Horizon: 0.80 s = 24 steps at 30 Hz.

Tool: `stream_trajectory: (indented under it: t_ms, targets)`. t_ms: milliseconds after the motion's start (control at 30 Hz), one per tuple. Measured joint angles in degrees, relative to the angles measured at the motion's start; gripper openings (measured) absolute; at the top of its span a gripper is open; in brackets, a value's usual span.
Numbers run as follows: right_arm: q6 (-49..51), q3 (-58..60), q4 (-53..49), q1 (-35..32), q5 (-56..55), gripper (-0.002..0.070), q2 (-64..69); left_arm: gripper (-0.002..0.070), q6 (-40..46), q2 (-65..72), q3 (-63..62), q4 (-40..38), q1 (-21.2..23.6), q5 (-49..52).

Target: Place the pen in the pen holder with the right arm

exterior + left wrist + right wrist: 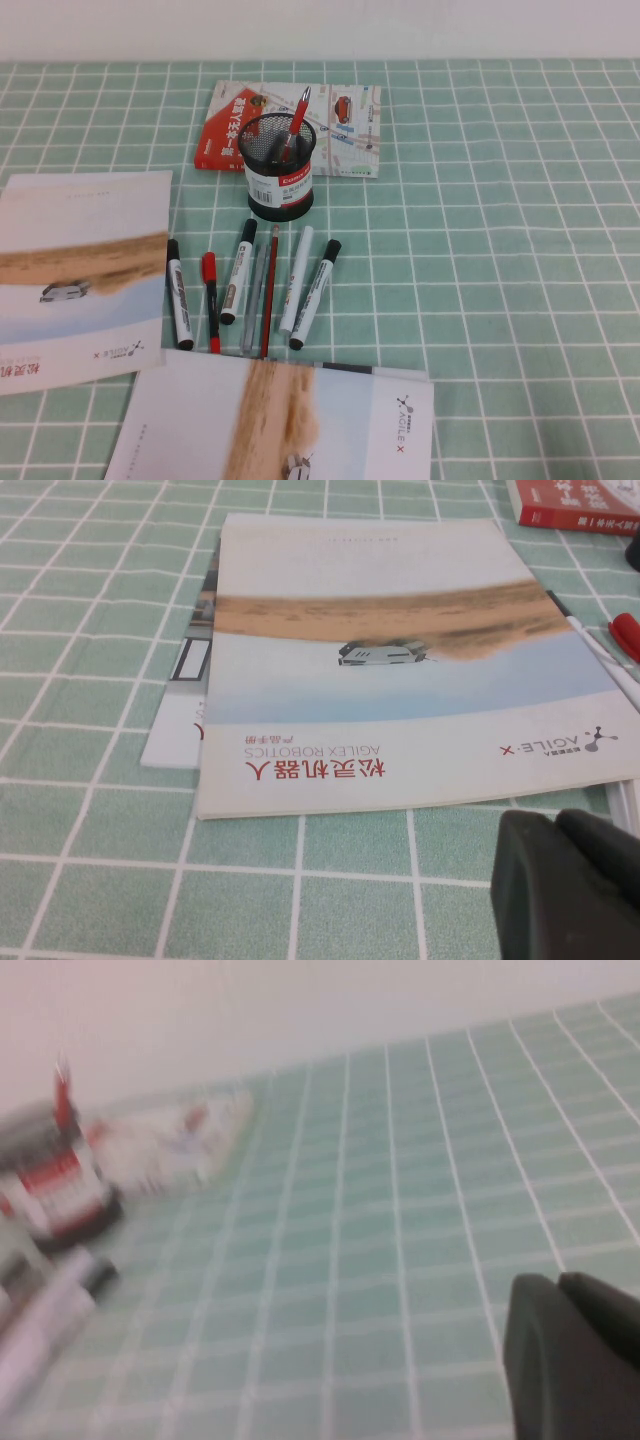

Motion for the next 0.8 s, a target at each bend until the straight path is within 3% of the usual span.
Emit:
stream_trajectory:
  t_ms: [333,533,800]
  targets:
    - [0.0,0.0,17.5,0.0,-11.4,-0.002,0.0,-0.0004,0.0,0.0,0.0,0.0,0.0,0.0]
    - [0.1,-3.3,24.7,0.0,1.8,-0.002,3.3,-0.0004,0.0,0.0,0.0,0.0,0.0,0.0]
    - [0.1,-16.5,23.9,0.0,18.3,-0.002,24.8,-0.0004,0.0,0.0,0.0,0.0,0.0,0.0]
